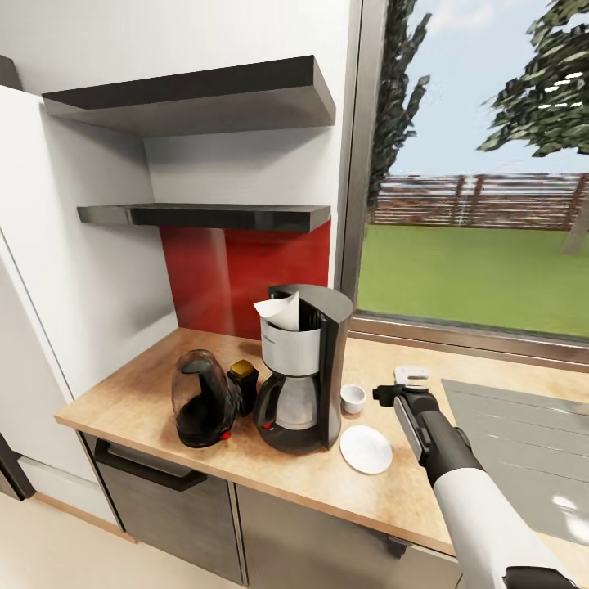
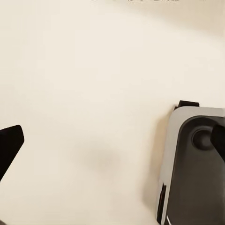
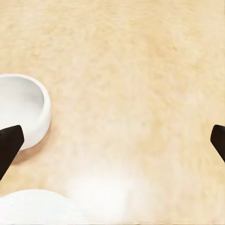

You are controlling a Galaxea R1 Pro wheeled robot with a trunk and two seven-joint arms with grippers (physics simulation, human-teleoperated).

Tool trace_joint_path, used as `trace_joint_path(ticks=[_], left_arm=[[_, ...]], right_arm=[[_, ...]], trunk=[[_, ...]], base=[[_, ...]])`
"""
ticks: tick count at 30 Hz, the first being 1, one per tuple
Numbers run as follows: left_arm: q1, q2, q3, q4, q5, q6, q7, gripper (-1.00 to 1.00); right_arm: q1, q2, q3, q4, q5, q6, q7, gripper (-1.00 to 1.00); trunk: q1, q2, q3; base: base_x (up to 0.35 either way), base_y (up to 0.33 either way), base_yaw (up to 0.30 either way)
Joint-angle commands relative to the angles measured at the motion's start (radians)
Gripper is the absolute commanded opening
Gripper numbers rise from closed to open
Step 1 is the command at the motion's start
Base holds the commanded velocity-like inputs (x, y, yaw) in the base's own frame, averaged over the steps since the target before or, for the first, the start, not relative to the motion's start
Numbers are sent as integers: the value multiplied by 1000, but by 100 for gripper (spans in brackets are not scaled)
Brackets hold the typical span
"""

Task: Set up a coffee station on the kitchen countertop: keep the coffee maker on the countertop, move the bottle of coffee from the kitchen shelf to the counter next to the coffee maker, place a paper coffee filter on top of the coffee maker, put the saucer next to the coffee maker with the coffee cup on the saucer, and place the electric kettle next to the coffee maker.

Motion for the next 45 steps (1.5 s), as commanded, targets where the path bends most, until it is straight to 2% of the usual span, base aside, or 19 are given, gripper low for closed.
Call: trace_joint_path(ticks=[1, 8, 27, 34, 45], left_arm=[[0, 0, -9, 1, 9, -3, 2, 100], [-1, 0, -9, 1, 9, -3, 2, 100], [0, 0, -8, 1, 9, -3, 0, 100], [0, 0, -9, 1, 9, -3, -1, 100], [0, 0, -8, 1, 9, -3, -1, 100]], right_arm=[[0, 1, -2, -1, 5, 11, 1, 100], [0, 2, -2, -3, 5, 50, 2, 100], [0, 4, -2, 0, 3, 59, 3, 100], [0, 4, -2, 1, 2, 65, 34, 100], [0, 5, -2, -2, 2, 70, 38, 100]], trunk=[[0, -1, -1], [0, -1, -1], [0, -1, -1], [0, -1, -1], [0, -1, -1]], base=[[0, 0, 0], [0, 0, 0], [58, 0, 0], [0, 0, 0], [24, 8, 0]])
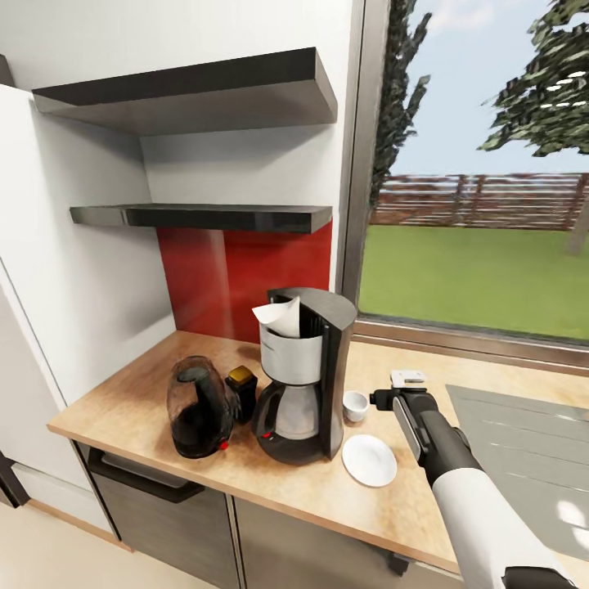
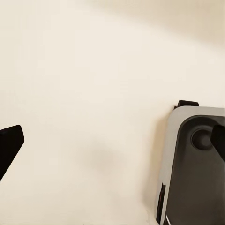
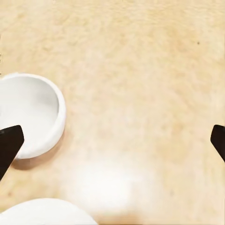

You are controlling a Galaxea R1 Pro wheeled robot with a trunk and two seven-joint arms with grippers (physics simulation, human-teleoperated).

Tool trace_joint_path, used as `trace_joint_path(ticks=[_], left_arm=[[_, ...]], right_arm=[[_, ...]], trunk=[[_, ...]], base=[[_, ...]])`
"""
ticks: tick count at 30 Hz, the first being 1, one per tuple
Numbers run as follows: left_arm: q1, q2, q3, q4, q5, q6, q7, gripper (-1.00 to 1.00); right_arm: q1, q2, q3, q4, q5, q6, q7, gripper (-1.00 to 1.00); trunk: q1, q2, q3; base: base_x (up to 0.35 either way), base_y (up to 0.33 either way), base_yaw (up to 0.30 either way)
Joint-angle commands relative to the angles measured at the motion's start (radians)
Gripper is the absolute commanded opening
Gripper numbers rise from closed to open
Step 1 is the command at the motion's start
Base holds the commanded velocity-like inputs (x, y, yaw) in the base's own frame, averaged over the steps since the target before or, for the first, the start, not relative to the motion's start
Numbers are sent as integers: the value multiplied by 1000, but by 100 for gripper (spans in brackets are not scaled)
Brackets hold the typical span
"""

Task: Set up a coffee station on the kitchen countertop: keep the coffee maker on the countertop, move the bottle of coffee from the kitchen shelf to the counter next to the coffee maker, place a paper coffee filter on top of the coffee maker, put the saucer next to the coffee maker with the coffee cup on the saucer, and place the electric kettle next to the coffee maker.

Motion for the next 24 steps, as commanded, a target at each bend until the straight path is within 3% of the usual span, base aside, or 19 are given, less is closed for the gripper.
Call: trace_joint_path(ticks=[1, 24], left_arm=[[0, 0, -9, 1, 9, -3, 2, 100], [-1, 0, -8, 1, 9, -2, -2, 100]], right_arm=[[0, 1, -2, -1, 4, 5, 0, 100], [0, 0, -1, 3, 4, 3, 2, 100]], trunk=[[1, -1, -1], [1, -1, -1]], base=[[134, 65, 0], [23, 34, 0]])
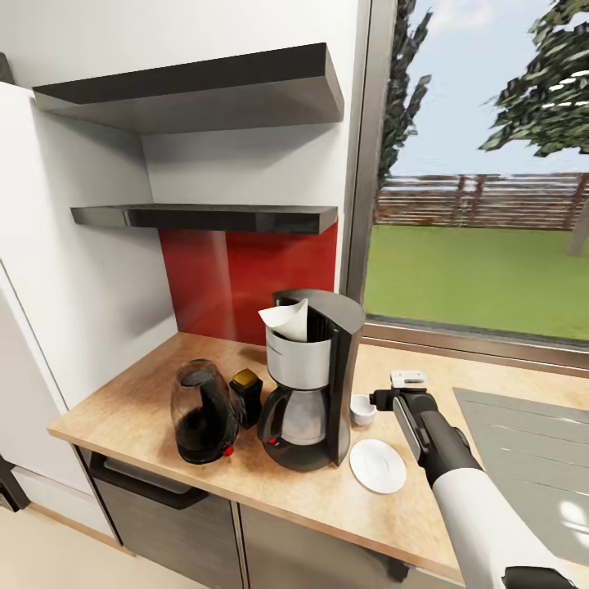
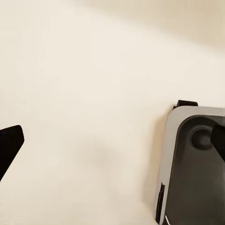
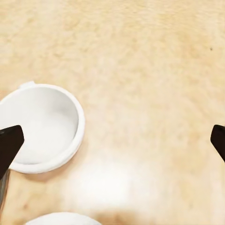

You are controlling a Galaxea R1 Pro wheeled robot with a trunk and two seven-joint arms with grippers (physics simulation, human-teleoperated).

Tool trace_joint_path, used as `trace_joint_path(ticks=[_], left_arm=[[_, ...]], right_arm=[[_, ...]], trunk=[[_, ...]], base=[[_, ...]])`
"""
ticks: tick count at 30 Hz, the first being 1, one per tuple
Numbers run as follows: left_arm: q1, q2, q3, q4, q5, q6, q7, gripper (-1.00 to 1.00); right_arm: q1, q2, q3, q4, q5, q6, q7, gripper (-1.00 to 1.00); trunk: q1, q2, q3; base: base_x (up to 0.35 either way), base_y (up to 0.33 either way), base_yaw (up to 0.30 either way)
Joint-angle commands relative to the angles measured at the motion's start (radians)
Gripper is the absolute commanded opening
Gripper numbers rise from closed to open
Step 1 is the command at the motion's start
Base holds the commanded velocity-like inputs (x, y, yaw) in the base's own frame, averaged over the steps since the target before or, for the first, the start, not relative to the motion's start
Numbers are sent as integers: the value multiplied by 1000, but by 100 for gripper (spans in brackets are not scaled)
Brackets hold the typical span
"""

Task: Set up a coffee station on the kitchen countertop: keep the coffee maker on the countertop, move the bottle of coffee from the kitchen shelf to the counter next to the coffee maker, place a paper coffee filter on top of the coffee maker, put the saucer next to the coffee maker with the coffee cup on the saucer, and place the electric kettle next to the coffee maker.

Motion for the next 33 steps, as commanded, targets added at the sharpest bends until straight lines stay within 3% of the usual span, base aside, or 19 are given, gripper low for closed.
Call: trace_joint_path(ticks=[1, 33], left_arm=[[0, 0, -9, 1, 9, -3, 2, 100], [1, 0, -9, 4, 10, -1, 1, 100]], right_arm=[[0, 1, -3, -1, 4, 5, 0, 100], [0, -2, -5, 4, 9, 5, -1, 100]], trunk=[[0, -1, -1], [0, -1, -1]], base=[[0, 2, 0], [81, 0, 0]])
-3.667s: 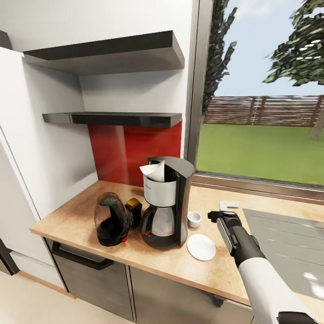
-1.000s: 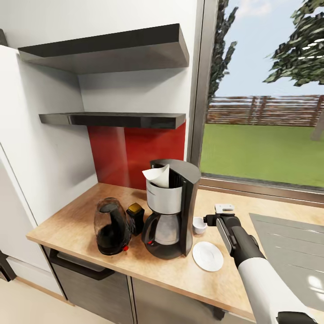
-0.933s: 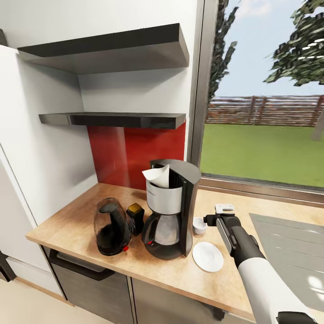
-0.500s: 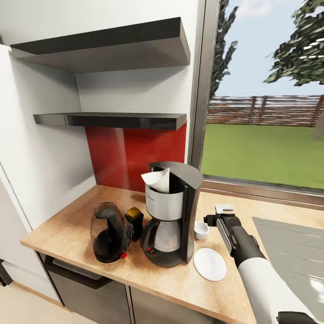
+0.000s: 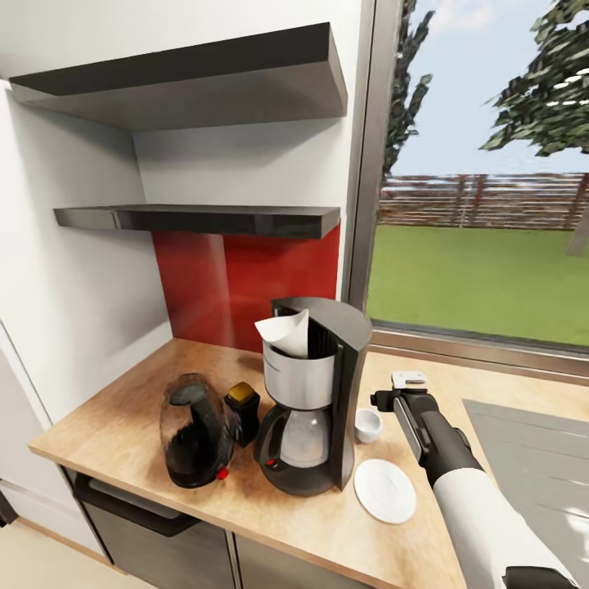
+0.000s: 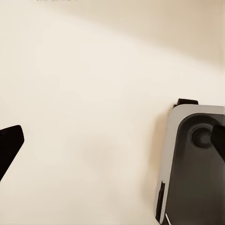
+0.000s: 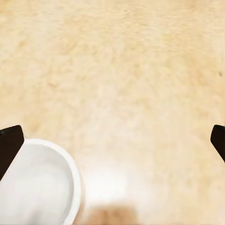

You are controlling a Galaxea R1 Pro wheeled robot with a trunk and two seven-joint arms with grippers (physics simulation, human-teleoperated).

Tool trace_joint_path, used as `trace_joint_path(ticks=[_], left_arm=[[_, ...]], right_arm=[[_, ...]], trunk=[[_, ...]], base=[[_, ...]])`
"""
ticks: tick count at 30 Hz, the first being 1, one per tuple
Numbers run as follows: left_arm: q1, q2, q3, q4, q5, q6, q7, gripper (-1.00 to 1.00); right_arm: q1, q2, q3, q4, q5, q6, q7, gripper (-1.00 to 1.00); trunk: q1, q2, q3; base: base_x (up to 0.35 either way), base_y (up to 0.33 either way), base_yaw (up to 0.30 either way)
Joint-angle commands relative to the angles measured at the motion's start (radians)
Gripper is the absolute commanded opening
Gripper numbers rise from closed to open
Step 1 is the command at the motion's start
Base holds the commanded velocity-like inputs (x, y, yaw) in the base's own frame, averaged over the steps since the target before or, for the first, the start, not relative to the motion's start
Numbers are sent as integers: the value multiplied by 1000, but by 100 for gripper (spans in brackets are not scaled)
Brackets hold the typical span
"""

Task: Set up a coffee station on the kitchen countertop: keep the coffee maker on the countertop, move the bottle of coffee from the kitchen shelf to the counter next to the coffee maker, place a paper coffee filter on top of the coffee maker, put the saucer next to the coffee maker with the coffee cup on the saucer, and place the electric kettle next to the coffee maker.

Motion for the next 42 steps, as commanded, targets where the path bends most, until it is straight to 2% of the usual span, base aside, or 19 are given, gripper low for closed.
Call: trace_joint_path(ticks=[1, 14, 22, 37, 42], left_arm=[[0, 0, -9, 1, 9, -3, 2, 100], [0, 0, -9, -1, 9, -3, 2, 100], [0, -1, -9, -1, 8, -3, 2, 100], [0, -1, -9, -1, 9, -3, 2, 100], [0, -1, -9, -1, 8, -3, 2, 100]], right_arm=[[0, 1, -3, -1, 5, 5, 1, 100], [0, -1, -5, 4, 6, 5, 1, 100], [0, -1, -5, 50, 5, 5, 0, 100], [0, 1, -3, 65, 5, 5, 1, 100], [0, 1, -3, 106, 3, 5, 1, 100]], trunk=[[1, -1, -1], [1, -1, -1], [1, -1, -1], [1, -1, -1], [1, -1, -1]], base=[[57, 0, 0], [10, 0, 0], [0, 0, 0], [0, 0, 0], [0, 0, 0]])
